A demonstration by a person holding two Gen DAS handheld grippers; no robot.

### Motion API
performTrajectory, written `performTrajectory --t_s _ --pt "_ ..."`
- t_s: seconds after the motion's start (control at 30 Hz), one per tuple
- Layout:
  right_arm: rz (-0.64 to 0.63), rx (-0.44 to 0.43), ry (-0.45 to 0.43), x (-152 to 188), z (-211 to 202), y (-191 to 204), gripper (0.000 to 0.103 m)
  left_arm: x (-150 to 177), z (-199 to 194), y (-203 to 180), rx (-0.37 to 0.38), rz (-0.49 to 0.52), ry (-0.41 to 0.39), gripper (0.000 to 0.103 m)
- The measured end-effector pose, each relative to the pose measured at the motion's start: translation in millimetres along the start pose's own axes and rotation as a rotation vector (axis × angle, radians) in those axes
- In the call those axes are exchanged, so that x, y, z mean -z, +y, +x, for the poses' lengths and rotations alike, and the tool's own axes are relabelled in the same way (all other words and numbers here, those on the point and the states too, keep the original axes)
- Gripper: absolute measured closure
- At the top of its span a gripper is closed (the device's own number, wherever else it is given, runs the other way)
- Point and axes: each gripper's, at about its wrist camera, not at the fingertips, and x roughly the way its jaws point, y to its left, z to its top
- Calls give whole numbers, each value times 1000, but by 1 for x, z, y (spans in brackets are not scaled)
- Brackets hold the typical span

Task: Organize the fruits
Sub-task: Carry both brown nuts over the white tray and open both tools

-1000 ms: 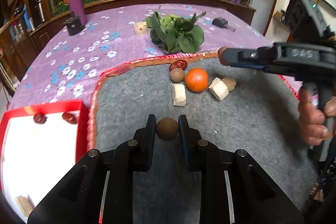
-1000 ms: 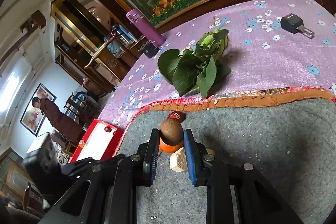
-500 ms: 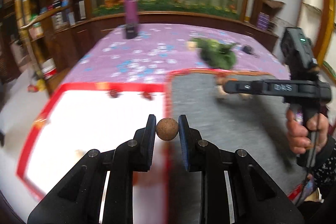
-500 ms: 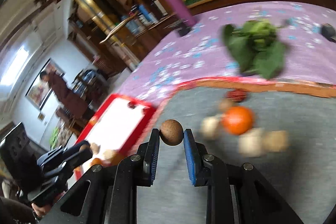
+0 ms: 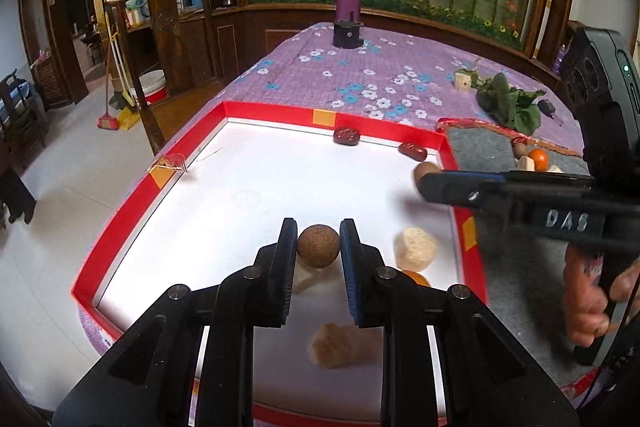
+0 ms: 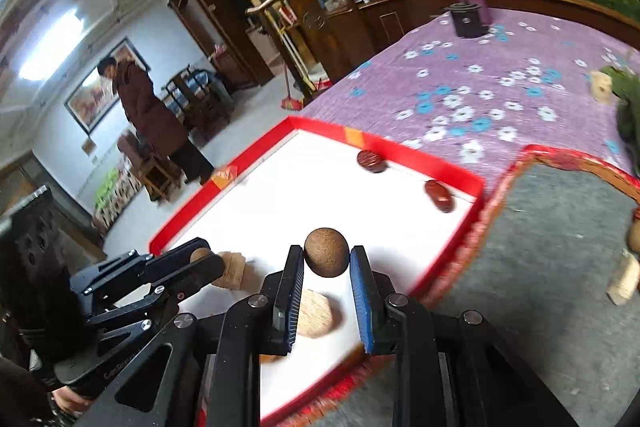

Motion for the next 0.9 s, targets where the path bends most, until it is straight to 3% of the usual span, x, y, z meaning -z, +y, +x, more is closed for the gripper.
performTrajectory --t_s 0.33,0.47,0.6,0.7,0.9 --pt "-33 35 64 -4 29 11 78 -7 14 -6 -44 51 25 78" --pt "7 -7 5 -8 15 3 67 -10 3 -15 -65 83 -10 59" --pt "54 10 -69 -10 -12 -16 66 -14 -10 -28 -63 118 -42 55" --pt "75 40 -97 -7 -35 -33 66 -17 -14 -49 -22 157 -48 46" --pt "119 133 -180 9 -108 -90 65 -18 -10 -110 80 268 -29 46"
